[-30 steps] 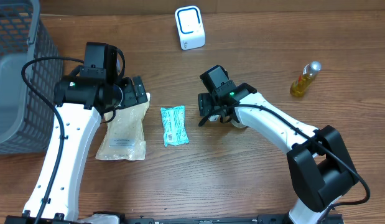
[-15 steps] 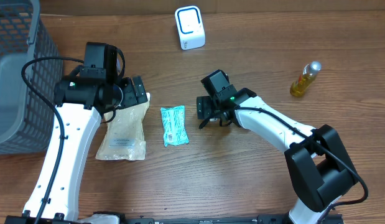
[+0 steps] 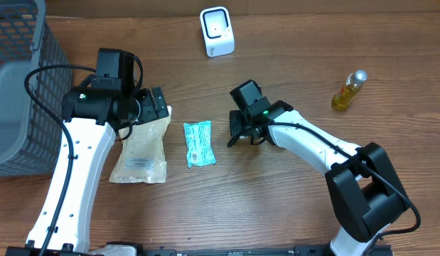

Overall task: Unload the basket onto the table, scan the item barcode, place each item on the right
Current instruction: 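Lower the right gripper over the small green tissue pack beside the jar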

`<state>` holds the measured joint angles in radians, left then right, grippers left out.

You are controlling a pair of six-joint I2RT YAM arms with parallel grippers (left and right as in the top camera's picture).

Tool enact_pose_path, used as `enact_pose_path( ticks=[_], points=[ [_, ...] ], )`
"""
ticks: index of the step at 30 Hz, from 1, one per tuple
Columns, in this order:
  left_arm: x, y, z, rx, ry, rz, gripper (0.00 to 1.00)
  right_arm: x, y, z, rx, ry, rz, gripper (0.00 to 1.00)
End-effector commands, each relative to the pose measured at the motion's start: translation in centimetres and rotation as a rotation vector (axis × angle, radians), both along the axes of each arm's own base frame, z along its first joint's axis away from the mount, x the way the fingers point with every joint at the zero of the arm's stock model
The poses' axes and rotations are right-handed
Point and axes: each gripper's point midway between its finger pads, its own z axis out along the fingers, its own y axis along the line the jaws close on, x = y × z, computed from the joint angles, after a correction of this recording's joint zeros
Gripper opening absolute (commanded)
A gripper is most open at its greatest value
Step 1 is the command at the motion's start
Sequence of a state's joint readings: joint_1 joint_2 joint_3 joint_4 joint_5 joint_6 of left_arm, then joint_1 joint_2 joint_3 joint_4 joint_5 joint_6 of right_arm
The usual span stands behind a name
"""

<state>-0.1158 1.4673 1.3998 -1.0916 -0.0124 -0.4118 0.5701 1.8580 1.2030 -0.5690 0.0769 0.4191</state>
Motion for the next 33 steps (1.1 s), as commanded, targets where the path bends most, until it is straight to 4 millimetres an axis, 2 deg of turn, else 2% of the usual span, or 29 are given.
enact_pose_path(
  ticks=[1,11,21,25,28,33],
  points=[
    [0.15,0.21,0.30,0.008,-0.010,-0.002,1.00,-0.19,0.08,-0.22,0.006,0.008,0.001,0.58],
    [0.15,0.21,0.30,0.008,-0.010,-0.001,1.00,0.07,0.51,-0.04,0.017,-0.009,0.010,0.56],
    [0.15,0.21,0.30,0.008,-0.010,-0.001,1.00,-0.11,0.41,-0.94,0.005,0.012,0.010,0.56],
    [0.15,0.21,0.30,0.008,-0.010,-0.001,1.00,-0.09,0.41,-0.94,0.005,0.011,0.010,0.47],
    [0.15,0.21,0.30,0.008,-0.010,-0.001,1.00,-0.11,0.40,-0.94,0.004,0.011,0.009,0.33],
    [0.15,0.20,0.30,0.007,-0.010,-0.002,1.00,-0.11,0.40,-0.96,0.004,0.012,0.010,0.25]
  ],
)
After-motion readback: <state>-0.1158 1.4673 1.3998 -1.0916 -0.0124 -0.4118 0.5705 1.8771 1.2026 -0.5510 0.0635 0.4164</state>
